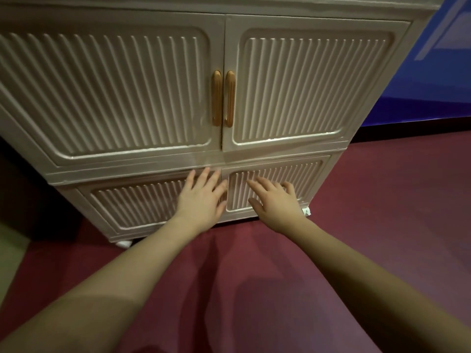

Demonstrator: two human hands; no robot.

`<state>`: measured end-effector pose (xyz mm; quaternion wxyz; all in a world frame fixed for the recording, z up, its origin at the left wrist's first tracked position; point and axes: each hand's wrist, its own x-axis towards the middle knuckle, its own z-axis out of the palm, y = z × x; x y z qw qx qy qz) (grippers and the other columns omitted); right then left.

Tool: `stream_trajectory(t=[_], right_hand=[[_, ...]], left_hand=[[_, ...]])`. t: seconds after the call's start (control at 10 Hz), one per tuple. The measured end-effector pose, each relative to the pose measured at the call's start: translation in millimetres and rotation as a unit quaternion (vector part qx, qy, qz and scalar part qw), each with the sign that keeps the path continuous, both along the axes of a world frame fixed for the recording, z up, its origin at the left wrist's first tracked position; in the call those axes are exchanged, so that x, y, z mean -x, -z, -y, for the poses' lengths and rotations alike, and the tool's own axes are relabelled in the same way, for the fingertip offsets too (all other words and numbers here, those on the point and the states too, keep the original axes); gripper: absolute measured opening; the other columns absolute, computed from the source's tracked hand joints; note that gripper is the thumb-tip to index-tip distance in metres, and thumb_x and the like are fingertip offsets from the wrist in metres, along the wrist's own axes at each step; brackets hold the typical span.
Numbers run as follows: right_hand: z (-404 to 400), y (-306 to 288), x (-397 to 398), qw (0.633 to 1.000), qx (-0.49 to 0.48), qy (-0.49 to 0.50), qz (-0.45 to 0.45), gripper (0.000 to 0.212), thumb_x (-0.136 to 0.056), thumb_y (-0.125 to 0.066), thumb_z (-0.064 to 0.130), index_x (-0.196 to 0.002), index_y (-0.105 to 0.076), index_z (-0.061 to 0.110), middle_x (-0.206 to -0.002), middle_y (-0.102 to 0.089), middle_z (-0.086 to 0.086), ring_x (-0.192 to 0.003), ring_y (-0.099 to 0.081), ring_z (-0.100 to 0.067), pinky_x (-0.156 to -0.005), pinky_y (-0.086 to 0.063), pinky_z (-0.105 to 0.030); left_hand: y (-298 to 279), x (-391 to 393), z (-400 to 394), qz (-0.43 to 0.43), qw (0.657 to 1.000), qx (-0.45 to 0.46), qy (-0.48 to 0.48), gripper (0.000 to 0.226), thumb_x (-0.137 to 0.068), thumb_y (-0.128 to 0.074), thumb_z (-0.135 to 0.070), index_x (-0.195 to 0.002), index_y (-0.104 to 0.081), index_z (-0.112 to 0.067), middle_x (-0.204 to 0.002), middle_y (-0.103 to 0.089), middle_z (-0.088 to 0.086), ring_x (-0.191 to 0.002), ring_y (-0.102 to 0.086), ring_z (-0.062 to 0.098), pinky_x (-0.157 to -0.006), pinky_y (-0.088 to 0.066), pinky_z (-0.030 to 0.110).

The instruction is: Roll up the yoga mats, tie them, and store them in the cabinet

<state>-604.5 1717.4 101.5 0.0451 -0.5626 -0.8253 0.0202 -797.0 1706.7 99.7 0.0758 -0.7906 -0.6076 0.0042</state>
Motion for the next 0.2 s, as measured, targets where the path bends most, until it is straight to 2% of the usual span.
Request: stream_trajectory(t=[0.1,0.2], right_hand=[[13,-26,-5,1.0,-0.017,-0.022,-0.012,0.042,-0.101,-0.039,0.035,-0.14,-0.043,0.022,-0.132,-0.052,-0.001,-0.118,-0.051,-0.026,-0.097,-0.029,-0.039],[21,-65,-10,0.999,0.002,-0.023,-0.023,0.04,-0.1,-0.042,0.032,-0.138,-0.047,0.019,-0.128,-0.054,-0.004,-0.115,-0.052,-0.029,-0.092,-0.034,-0.04]], left_hand=[[-23,3,12,0.091,0.995,-0.009,-0.04,0.055,-0.098,-0.038,-0.043,-0.148,-0.029,-0.024,-0.158,-0.019,0.002,-0.146,-0.012,0.021,-0.116,-0.002,0.04],[-61,1,25,0.153,0.986,0.008,-0.07,0.053,-0.098,-0.041,-0.039,-0.146,-0.035,-0.019,-0.156,-0.026,0.004,-0.144,-0.02,0.022,-0.115,-0.007,0.039]])
